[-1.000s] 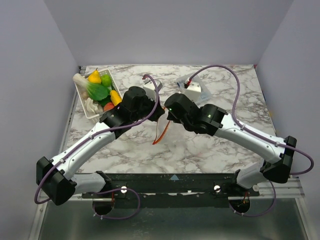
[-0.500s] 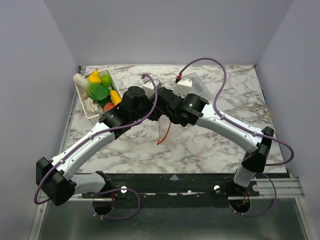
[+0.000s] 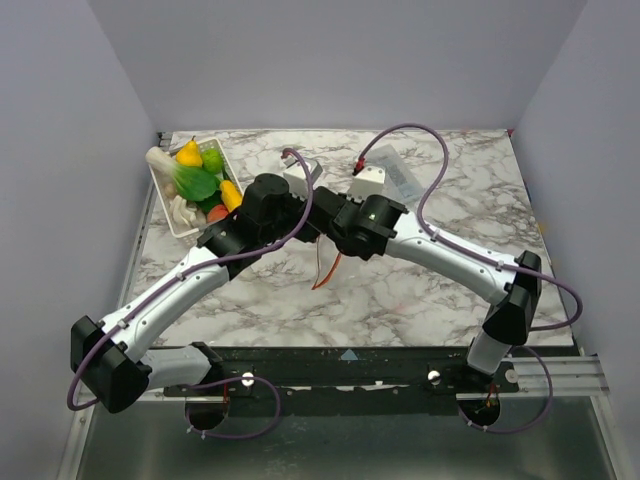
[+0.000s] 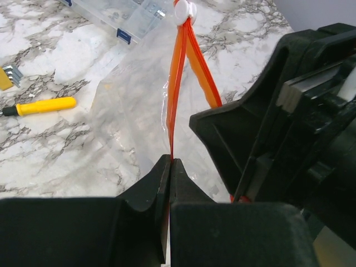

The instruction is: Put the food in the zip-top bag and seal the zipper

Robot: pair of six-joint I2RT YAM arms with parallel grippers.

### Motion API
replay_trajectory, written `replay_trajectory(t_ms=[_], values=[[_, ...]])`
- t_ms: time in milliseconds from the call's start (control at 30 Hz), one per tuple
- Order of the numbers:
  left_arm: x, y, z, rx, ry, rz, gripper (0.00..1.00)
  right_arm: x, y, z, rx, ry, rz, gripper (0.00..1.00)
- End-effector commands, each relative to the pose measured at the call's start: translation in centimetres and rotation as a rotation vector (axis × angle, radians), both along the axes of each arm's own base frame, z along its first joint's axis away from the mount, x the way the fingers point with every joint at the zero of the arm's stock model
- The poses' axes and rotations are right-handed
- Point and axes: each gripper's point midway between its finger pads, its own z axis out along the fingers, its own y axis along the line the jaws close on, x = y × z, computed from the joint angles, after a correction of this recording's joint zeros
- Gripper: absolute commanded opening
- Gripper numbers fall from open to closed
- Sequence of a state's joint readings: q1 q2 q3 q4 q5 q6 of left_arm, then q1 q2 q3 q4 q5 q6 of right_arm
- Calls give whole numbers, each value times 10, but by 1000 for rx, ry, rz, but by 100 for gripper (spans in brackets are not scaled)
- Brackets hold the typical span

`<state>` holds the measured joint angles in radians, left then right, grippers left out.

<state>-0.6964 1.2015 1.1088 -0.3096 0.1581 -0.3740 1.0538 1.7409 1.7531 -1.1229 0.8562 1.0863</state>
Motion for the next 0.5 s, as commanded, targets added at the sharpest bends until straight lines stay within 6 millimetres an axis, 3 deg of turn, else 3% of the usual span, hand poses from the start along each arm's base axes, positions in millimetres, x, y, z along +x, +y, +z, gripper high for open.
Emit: replay_trajectory(t_ms=[0, 233, 333, 467], values=[[-7, -2, 10, -59, -12, -4, 0, -2, -33, 34, 50, -122, -91, 1], [-1, 4, 12, -91, 4, 20, 0, -18, -67, 70, 183, -284, 7, 1], [-1, 4, 13, -106, 6, 4, 0, -22, -85, 63, 153, -298, -19, 1], [-10, -9, 17, -128, 3, -97, 0, -23, -82, 49, 127, -274, 4, 1]])
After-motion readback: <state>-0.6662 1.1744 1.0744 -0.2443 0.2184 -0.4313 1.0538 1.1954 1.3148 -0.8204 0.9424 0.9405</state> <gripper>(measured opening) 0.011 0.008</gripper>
